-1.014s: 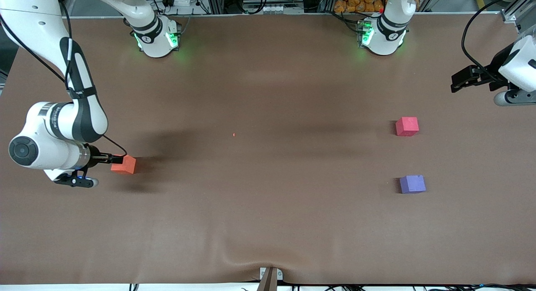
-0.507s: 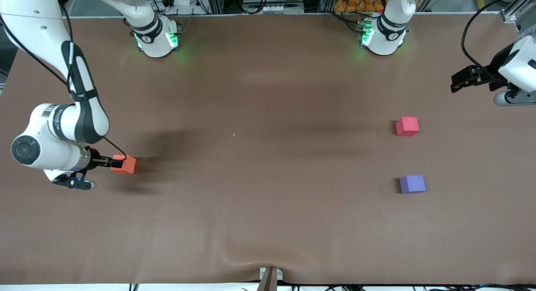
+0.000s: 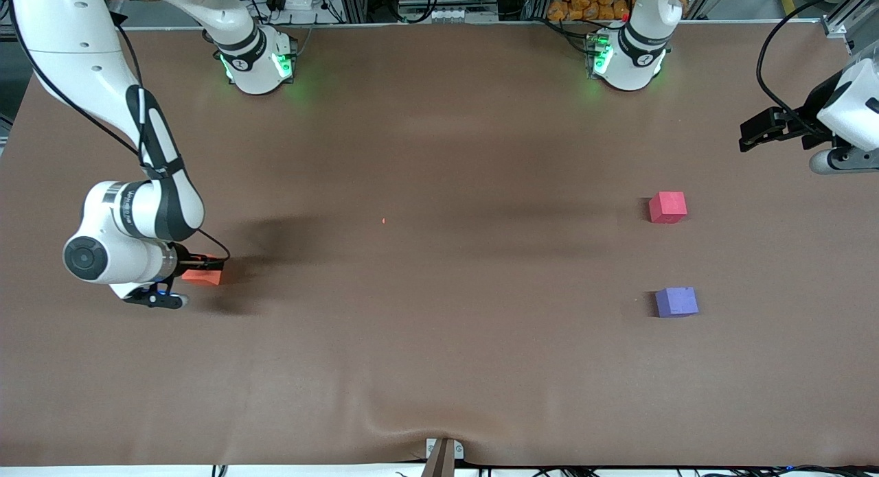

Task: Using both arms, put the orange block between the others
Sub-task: 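Lower the right gripper over the orange cube and close on it, then carry the orange cube with the right gripper toward the table middle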

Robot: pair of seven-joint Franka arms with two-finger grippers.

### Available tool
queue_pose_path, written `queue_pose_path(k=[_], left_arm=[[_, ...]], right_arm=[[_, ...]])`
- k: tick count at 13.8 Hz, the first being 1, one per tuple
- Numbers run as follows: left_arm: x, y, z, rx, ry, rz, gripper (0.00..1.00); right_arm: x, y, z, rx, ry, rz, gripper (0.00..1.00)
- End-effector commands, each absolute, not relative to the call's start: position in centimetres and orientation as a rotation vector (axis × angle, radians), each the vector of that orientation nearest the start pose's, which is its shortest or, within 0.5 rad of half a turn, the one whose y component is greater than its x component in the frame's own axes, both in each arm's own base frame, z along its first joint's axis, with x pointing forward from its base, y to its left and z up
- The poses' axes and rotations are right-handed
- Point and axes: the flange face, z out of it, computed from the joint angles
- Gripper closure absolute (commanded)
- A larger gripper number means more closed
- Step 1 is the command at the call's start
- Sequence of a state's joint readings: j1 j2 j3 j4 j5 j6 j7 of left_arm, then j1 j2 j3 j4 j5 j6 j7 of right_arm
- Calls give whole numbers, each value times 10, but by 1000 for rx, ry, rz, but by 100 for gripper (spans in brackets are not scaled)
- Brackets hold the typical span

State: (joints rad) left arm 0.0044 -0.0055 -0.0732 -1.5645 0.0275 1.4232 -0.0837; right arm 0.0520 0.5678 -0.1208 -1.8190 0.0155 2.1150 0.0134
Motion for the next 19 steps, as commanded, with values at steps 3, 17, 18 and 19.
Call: queue_pose_path(k=[3, 17, 18, 19], left_arm=[[535, -32, 620, -3091, -33, 195, 0], [535, -37, 621, -3092, -16, 188, 0], [535, -36, 622, -3092, -21, 185, 0], [535, -36, 621, -3092, -18, 188, 0]], right_arm=[[614, -70, 201, -3126, -32, 454, 0], [642, -33, 201, -3138, -19, 510, 56], [642, -32, 202, -3138, -10, 515, 68], [642, -32, 202, -3141, 14, 515, 76]])
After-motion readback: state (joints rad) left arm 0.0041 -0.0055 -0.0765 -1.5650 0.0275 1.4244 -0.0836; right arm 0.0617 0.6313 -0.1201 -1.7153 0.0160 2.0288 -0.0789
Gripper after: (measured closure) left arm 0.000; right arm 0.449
